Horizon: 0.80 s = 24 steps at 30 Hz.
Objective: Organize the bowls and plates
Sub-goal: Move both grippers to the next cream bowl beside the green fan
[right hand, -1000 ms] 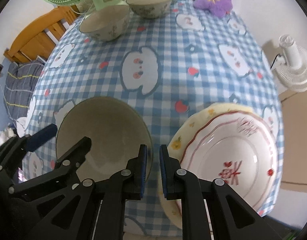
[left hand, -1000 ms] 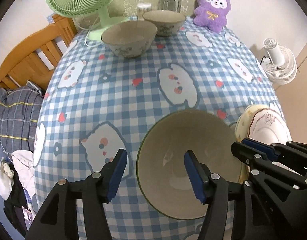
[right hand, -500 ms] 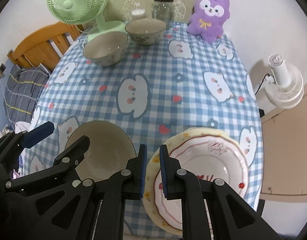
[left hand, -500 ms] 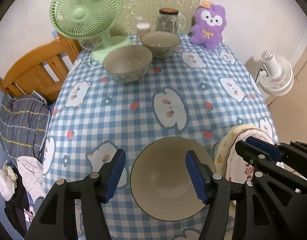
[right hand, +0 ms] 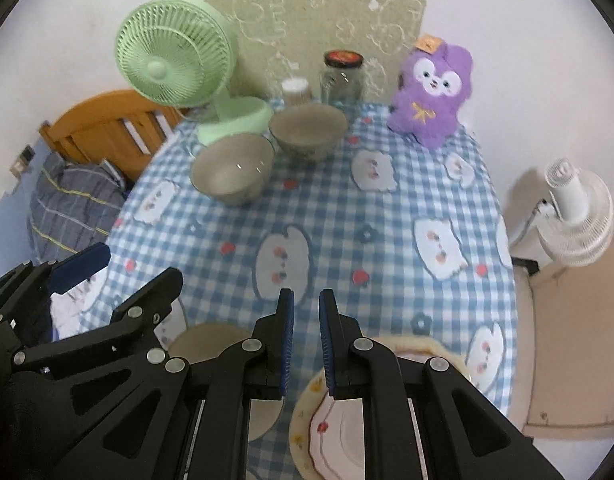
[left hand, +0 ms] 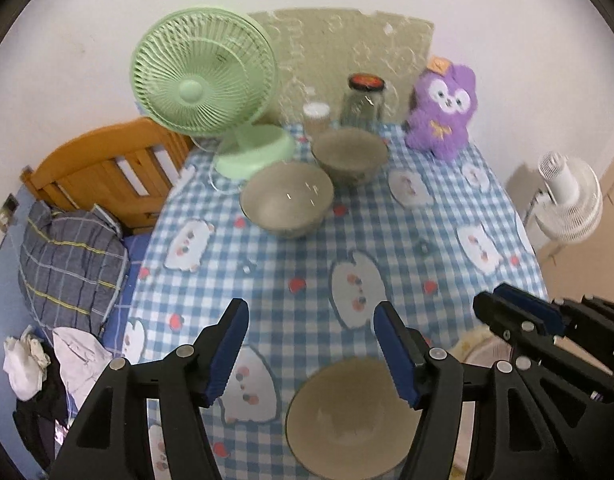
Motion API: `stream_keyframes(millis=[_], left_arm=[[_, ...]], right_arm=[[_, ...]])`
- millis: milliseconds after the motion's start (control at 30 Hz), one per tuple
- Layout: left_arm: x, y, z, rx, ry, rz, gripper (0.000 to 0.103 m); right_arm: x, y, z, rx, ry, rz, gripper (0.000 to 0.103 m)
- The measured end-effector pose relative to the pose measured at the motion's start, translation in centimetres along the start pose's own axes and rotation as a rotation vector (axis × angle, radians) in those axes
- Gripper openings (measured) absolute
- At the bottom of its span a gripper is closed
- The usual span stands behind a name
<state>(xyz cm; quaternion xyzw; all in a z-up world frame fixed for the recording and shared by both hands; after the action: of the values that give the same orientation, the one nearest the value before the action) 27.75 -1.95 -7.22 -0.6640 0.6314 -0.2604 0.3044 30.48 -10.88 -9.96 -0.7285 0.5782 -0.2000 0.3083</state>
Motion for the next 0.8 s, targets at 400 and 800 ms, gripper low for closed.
stream_keyframes(millis=[400, 800], left_arm=[[-1.1, -3.9, 0.8, 0.074, -0.151, -0.011, 0.082], [-7.5, -6.0, 4.7, 0.074, -0.041, 0.034, 0.091]], right_arm=[[0.4, -3.7, 1.6, 0.053, -0.097, 0.0, 0.018], [-1.2, -6.4, 4.7, 0.054, 0.042, 0.169, 0.06]])
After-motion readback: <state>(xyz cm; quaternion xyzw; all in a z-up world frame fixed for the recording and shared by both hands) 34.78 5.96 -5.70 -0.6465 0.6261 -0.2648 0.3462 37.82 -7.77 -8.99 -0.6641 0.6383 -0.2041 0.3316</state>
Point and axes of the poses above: each gripper's, at about its wrist camera, not at the fingertips, and z roughly the way its jaws point, x to its right, y to its underside, the point moved 8 cm from there along z, roughly the way its jaws point, and after that the axes turned 14 degrees about x, right-handed, at the moved point
